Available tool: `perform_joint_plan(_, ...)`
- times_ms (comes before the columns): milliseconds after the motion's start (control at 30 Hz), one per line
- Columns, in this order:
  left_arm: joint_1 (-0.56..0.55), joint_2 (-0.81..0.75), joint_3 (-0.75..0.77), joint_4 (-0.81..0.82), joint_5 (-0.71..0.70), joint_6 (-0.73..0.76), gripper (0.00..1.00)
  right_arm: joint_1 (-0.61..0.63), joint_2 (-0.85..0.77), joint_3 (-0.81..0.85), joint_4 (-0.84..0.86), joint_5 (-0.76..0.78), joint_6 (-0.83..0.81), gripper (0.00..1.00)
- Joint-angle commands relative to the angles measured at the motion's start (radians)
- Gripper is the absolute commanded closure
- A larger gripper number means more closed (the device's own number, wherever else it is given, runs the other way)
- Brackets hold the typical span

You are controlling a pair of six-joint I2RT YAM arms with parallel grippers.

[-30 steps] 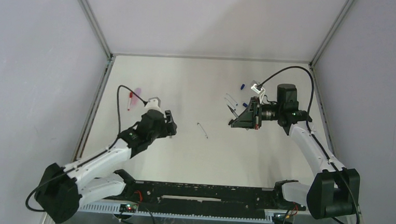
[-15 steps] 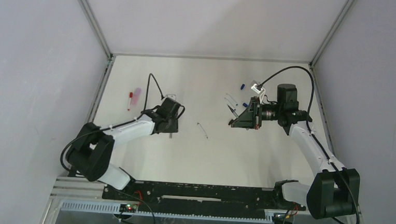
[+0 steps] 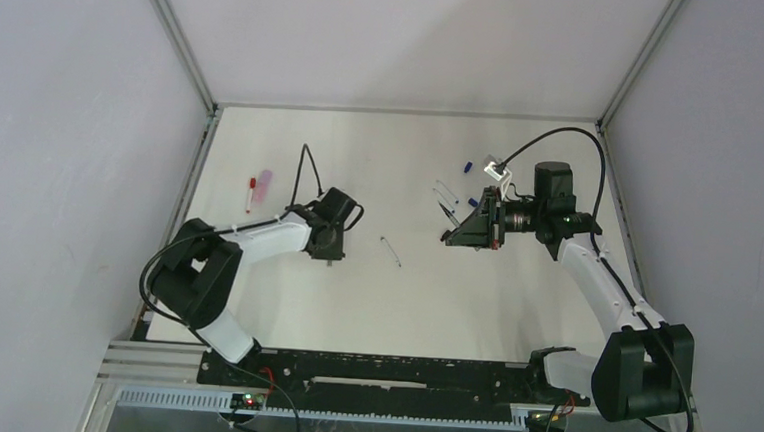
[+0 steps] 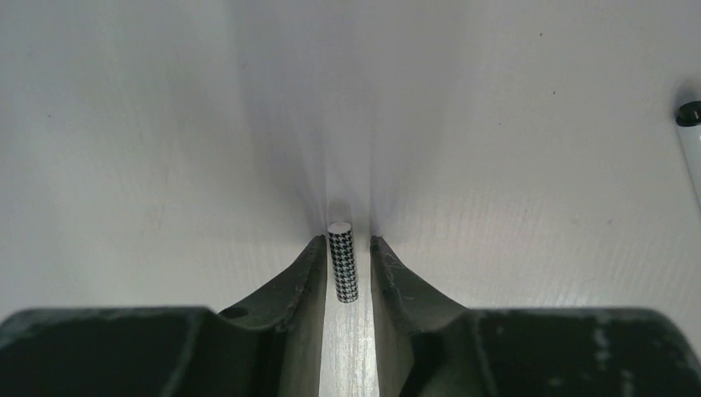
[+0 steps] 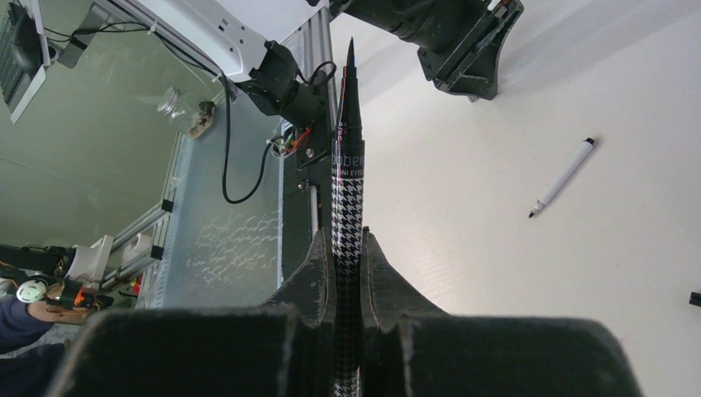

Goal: Insert the pens into the pen caps
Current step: Pick up the pen cap from the center of the board.

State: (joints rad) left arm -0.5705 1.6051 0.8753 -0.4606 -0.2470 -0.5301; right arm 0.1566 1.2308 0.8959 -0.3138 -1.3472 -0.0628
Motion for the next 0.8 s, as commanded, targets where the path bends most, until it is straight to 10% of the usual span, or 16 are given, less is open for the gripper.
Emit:
perform_joint_plan(0,0.006,0.040,0.061,-0.048,0.018,0.026,0.71,-0.005,-0.002,0.035,0.005,-0.015,-0.017,1.00)
perform_joint_plan(433,0.006,0.146,0.092,-0.148,0.113,0.026,0.77,-0.013,-0.025,0.035,0.013,-0.033,-0.005,1.00)
perform_joint_plan(767,0.006,0.111,0.094,-0.181,0.107,0.049,1.00,-0.015,-0.036,0.034,0.009,-0.041,-0.007,1.00)
